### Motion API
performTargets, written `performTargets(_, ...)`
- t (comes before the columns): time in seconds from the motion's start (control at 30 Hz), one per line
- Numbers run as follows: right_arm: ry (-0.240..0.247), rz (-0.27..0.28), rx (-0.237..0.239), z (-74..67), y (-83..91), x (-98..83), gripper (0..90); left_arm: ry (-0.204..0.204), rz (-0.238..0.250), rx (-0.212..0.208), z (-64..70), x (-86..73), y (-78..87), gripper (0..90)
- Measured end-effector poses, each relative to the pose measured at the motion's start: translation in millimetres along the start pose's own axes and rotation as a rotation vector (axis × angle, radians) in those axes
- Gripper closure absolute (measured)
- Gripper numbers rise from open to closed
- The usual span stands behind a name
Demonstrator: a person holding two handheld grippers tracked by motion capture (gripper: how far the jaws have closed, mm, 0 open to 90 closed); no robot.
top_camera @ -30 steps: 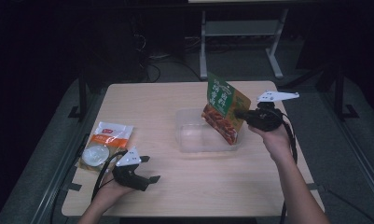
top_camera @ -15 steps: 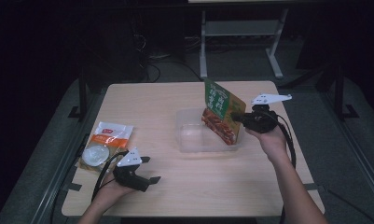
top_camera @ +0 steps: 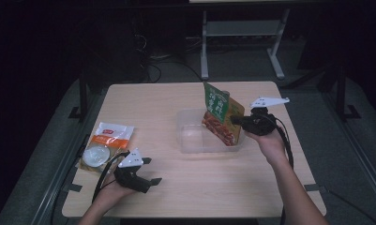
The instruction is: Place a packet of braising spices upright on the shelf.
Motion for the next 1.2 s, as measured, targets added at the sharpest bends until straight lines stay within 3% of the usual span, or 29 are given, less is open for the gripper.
performTargets(0.43, -0.007, -0.016, -0.024, 7.2, 0.9, -5.1, 88.2, -0.01, -0.021, -0.014, 3.8, -1.7, -3.4, 13.8)
performTargets(0.93, 0.01, 0.049, -0.045, 9.4, 9.4, 3.6, 51.1, -0.005, -0.036, -0.028, 6.5, -2.3, -4.7, 13.5)
performTargets(1.2, -0.013, 0.071, -0.087, 20.0, 16.5, 5.2, 47.0, -0.011, -0.045, -0.029, 6.7, -3.5, -5.2, 13.6)
Point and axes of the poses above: each handheld gripper's, and its own axes: y roughly backward along the jaws, x roughly out of its top, z roughly to its right, the point moved 10 cm from there along -y, roughly forward along the jaws, and after that the axes turned 11 degrees about -y, right-handed, at the moved point
